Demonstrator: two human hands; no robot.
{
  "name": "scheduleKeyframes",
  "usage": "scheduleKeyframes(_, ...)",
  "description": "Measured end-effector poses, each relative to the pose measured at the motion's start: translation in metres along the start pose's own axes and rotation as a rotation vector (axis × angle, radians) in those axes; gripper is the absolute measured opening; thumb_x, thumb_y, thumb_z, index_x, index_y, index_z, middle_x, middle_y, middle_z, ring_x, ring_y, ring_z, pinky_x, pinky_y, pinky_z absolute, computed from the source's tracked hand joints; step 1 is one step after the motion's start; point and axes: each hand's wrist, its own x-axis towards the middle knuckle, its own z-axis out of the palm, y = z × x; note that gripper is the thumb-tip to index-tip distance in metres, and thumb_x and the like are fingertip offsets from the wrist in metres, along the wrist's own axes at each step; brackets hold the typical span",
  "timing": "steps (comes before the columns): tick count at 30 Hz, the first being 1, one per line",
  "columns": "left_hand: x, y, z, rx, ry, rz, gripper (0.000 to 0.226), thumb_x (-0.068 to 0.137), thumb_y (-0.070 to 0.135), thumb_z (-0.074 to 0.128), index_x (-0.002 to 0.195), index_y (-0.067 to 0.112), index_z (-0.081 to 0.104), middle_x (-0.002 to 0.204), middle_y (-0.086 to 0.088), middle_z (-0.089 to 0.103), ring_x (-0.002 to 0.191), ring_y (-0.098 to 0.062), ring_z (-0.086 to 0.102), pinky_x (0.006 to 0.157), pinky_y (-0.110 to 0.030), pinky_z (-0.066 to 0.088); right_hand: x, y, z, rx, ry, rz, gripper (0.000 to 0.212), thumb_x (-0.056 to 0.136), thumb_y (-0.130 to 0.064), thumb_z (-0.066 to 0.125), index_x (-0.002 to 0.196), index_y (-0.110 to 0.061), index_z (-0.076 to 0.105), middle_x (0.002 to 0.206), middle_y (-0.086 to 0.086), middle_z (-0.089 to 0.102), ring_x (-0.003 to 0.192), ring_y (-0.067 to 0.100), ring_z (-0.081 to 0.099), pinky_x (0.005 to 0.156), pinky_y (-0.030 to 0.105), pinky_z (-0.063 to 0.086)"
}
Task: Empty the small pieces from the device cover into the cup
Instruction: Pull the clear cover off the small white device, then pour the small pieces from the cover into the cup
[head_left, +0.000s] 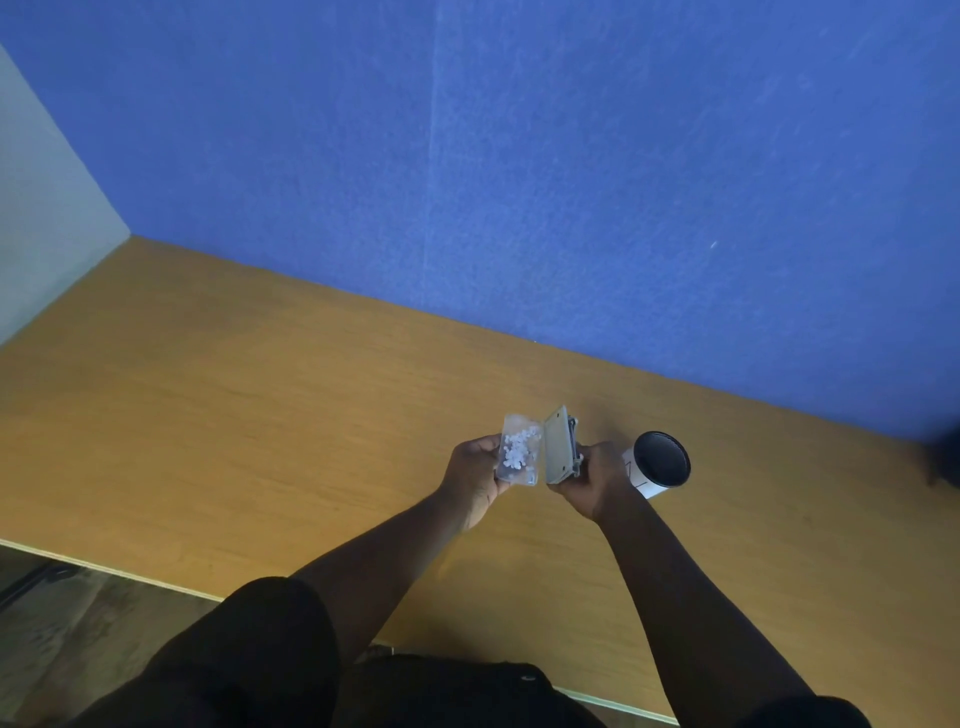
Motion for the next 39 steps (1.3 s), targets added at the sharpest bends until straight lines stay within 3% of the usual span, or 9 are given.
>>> scheduleKeyframes(6,0.009,0.002,-0.008,0.022,0.014,0.018,0.039,0.091,-0.014,0.035,0.122,-0.006,0.058,0.107,-0.021,0.066,0.091,-0.029,0.067,0.085,-0.041,0.057,0.008,-0.001,-0.005,-0.038,-0.016,-0.020,0.034,0.095,-0.004,0.029,0.093,-0.006,0.063,0.077,0.010,0.052,0.067,0.025,0.048,0.058,0.036,0.044)
scheduleKeyframes(10,0.017,0.007,-0.018,0.035,0.055,0.052,0.042,0.086,-0.014,0.047,0.115,0.013,0.058,0.099,-0.015,0.069,0.088,-0.030,0.068,0.083,-0.045,0.057,0.017,-0.001,-0.013,-0.245,0.046,-0.138,0.026,0.097,-0.003,0.039,0.090,-0.005,0.064,0.077,0.011,0.049,0.065,0.022,0.045,0.058,0.034,0.038)
scheduleKeyframes(12,0.022,0.009,-0.022,0.047,0.066,0.061,0.040,0.085,-0.013,0.049,0.109,0.017,0.060,0.095,-0.013,0.070,0.087,-0.029,0.069,0.081,-0.044,0.058,0.020,-0.002,-0.012,-0.510,0.115,-0.263,0.019,0.092,-0.003,0.051,0.105,-0.006,0.064,0.088,0.015,0.059,0.075,0.025,0.054,0.062,0.036,0.041)
scheduleKeyframes(14,0.027,0.011,-0.023,0.080,0.073,0.070,0.036,0.087,-0.011,0.047,0.104,0.017,0.064,0.092,-0.012,0.072,0.085,-0.027,0.070,0.076,-0.040,0.059,0.031,0.002,-0.014,-0.685,0.164,-0.331,0.041,0.086,-0.011,0.061,0.127,-0.009,0.057,0.096,0.009,0.068,0.082,0.021,0.063,0.067,0.032,0.045)
scheduleKeyframes(19,0.034,0.013,-0.020,0.182,0.061,0.081,0.036,0.090,-0.007,0.043,0.093,0.017,0.070,0.090,-0.009,0.074,0.085,-0.024,0.071,0.074,-0.036,0.060,0.050,0.018,-0.016,-1.036,0.344,-0.415,0.027,0.093,-0.013,0.046,0.089,-0.008,0.072,0.080,0.010,0.063,0.064,0.021,0.055,0.058,0.030,0.046)
scheduleKeyframes(26,0.044,0.015,-0.013,0.266,0.084,0.061,0.037,0.089,-0.003,0.047,0.080,0.021,0.073,0.076,-0.003,0.077,0.083,-0.027,0.070,0.078,-0.039,0.056,0.063,0.031,-0.013,-1.177,0.321,-0.402,0.030,0.094,-0.016,0.047,0.103,-0.005,0.074,0.097,0.017,0.073,0.073,0.023,0.061,0.058,0.026,0.043)
scheduleKeyframes(31,0.048,0.012,-0.013,0.333,0.062,0.053,0.043,0.087,-0.001,0.052,0.069,0.028,0.079,0.072,0.000,0.077,0.071,-0.018,0.071,0.080,-0.041,0.054,0.071,0.032,-0.019,-1.193,0.320,-0.394,0.029,0.095,-0.015,0.049,0.107,-0.006,0.073,0.093,0.013,0.071,0.063,0.015,0.058,0.044,0.018,0.036)
scheduleKeyframes(36,0.053,0.007,-0.014,0.355,0.069,0.050,0.045,0.088,0.000,0.053,0.069,0.031,0.079,0.072,0.002,0.077,0.069,-0.014,0.073,0.082,-0.041,0.058,0.066,0.027,-0.023,-1.264,0.261,-0.397,0.030,0.096,-0.017,0.047,0.109,-0.004,0.071,0.102,0.015,0.071,0.082,0.025,0.065,0.062,0.028,0.048)
scheduleKeyframes(39,0.053,0.004,-0.009,0.361,0.058,0.048,0.048,0.085,-0.003,0.055,0.067,0.035,0.078,0.072,0.003,0.078,0.069,-0.013,0.075,0.072,-0.036,0.061,0.058,0.018,-0.021,-1.373,0.308,-0.471,0.028,0.095,-0.019,0.045,0.102,-0.002,0.067,0.102,0.016,0.069,0.092,0.031,0.065,0.067,0.027,0.039)
